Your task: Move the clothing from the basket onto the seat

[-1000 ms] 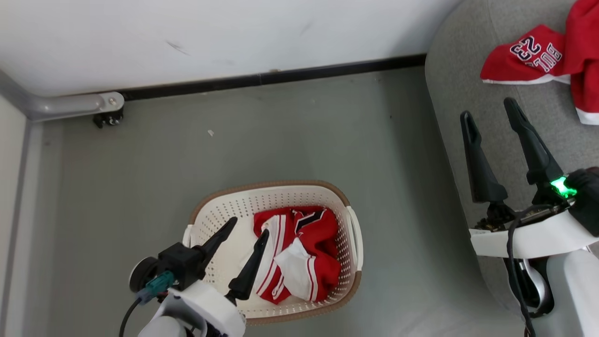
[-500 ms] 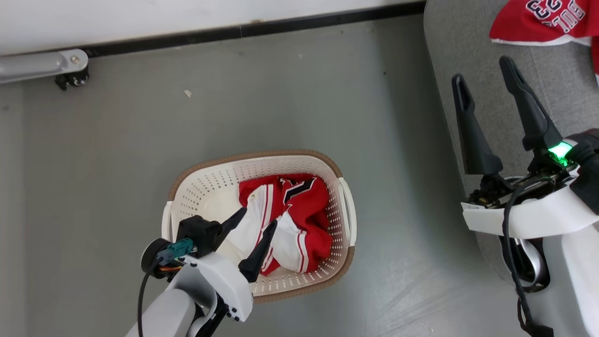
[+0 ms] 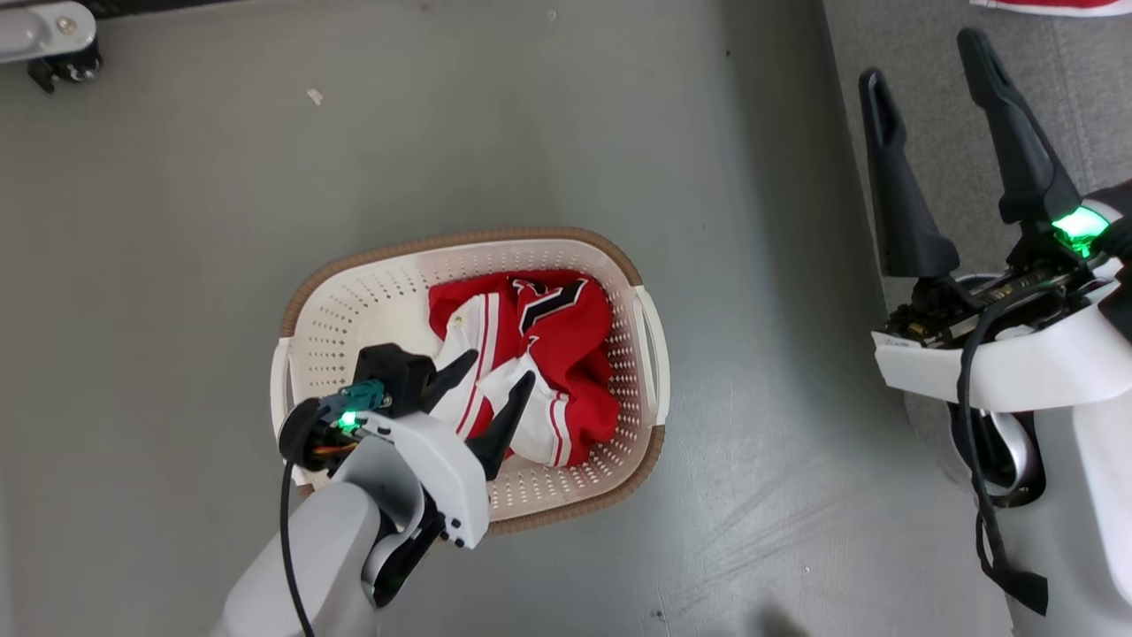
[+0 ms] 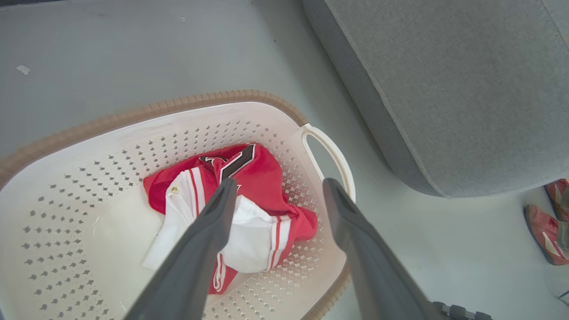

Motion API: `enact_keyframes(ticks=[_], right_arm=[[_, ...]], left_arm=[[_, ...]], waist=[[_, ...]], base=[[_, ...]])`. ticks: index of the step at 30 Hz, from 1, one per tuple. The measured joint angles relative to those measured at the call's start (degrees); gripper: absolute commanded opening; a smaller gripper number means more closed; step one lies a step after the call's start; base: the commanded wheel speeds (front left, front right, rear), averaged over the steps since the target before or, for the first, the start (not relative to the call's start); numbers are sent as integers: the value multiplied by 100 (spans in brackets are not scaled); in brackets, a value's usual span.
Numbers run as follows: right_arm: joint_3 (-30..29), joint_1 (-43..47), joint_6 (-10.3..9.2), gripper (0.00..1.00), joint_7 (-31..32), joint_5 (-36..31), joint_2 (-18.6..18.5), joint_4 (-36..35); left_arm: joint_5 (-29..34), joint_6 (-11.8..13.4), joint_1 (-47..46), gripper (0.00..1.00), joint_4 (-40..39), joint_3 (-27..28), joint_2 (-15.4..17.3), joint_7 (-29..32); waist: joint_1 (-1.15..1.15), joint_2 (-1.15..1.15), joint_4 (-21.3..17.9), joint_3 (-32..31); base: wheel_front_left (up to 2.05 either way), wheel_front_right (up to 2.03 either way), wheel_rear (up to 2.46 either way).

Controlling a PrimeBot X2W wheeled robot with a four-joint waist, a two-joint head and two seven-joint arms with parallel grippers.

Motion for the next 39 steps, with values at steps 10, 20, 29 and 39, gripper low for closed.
enact_keyframes(ticks=[10, 20, 29, 39], right_arm=[[56, -342, 0, 100, 0, -7, 43, -55], [111, -713, 0, 100, 0, -70, 76, -80], [113, -910, 0, 100, 0, -71, 108, -74], [111, -1020, 0, 100, 0, -71, 126, -60]], left_arm=[[119, 0, -402, 100, 235, -259, -18, 409], [204, 2, -720, 100, 357, -445, -64, 577], [213, 22, -1010, 100, 370, -625, -125, 677], [315, 59, -1209, 100, 425, -839, -131, 703]], waist=[[0, 0, -54, 412], [0, 0, -104, 820], [0, 0, -143, 1147], [0, 0, -209, 1387]], base=[[0, 0, 0], [0, 0, 0], [0, 0, 0], [0, 0, 0]])
